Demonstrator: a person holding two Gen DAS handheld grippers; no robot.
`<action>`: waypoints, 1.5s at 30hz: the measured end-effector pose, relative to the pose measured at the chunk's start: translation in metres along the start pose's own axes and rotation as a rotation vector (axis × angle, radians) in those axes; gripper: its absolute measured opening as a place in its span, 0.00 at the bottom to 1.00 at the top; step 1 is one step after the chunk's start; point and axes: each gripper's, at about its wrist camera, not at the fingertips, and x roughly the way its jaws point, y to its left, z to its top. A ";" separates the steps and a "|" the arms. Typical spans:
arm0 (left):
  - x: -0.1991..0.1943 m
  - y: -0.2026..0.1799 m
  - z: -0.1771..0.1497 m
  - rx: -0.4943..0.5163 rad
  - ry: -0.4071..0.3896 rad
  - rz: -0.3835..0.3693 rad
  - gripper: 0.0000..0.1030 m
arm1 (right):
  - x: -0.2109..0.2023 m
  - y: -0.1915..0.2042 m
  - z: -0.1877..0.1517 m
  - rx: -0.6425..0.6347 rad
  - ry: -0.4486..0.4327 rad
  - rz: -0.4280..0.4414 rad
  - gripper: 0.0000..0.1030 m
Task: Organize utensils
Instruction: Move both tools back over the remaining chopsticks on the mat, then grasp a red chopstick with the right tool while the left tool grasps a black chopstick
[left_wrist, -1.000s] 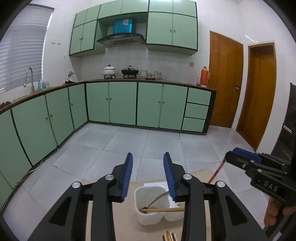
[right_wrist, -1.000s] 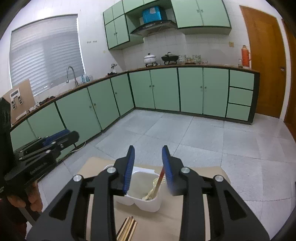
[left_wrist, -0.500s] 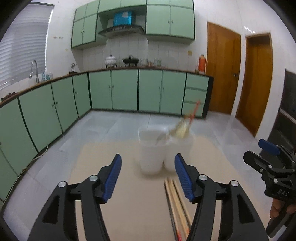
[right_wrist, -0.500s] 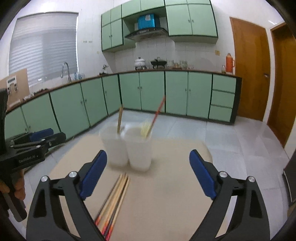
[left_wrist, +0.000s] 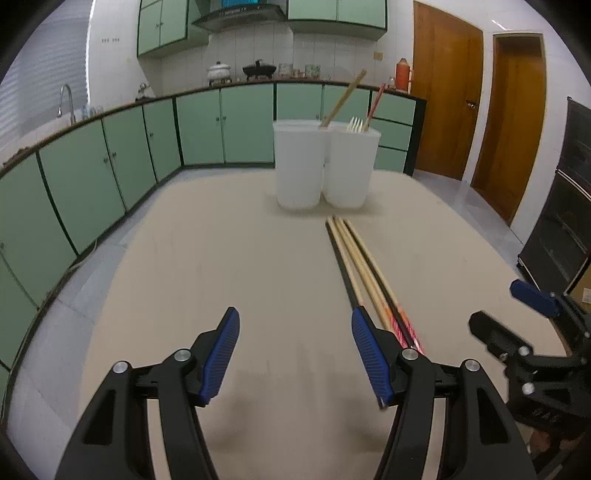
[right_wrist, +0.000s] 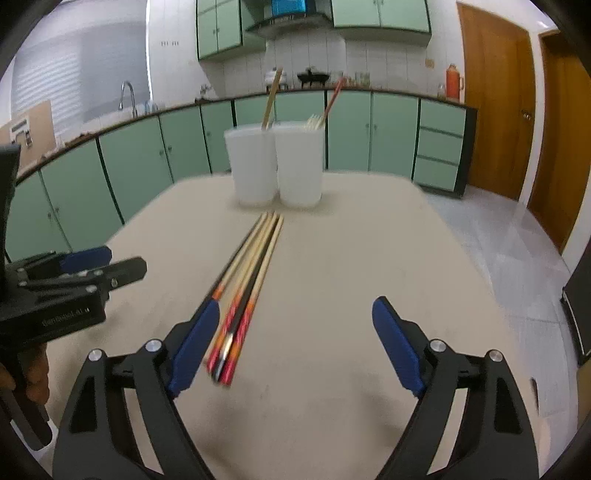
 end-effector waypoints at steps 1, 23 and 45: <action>0.000 0.000 -0.004 0.002 0.007 0.001 0.60 | 0.001 0.002 -0.001 -0.003 0.012 0.005 0.78; -0.004 -0.010 -0.034 0.032 0.067 -0.007 0.60 | 0.021 -0.013 -0.023 -0.036 0.116 -0.082 0.68; 0.002 -0.028 -0.045 0.040 0.112 -0.069 0.60 | 0.024 -0.016 -0.026 -0.016 0.123 0.022 0.05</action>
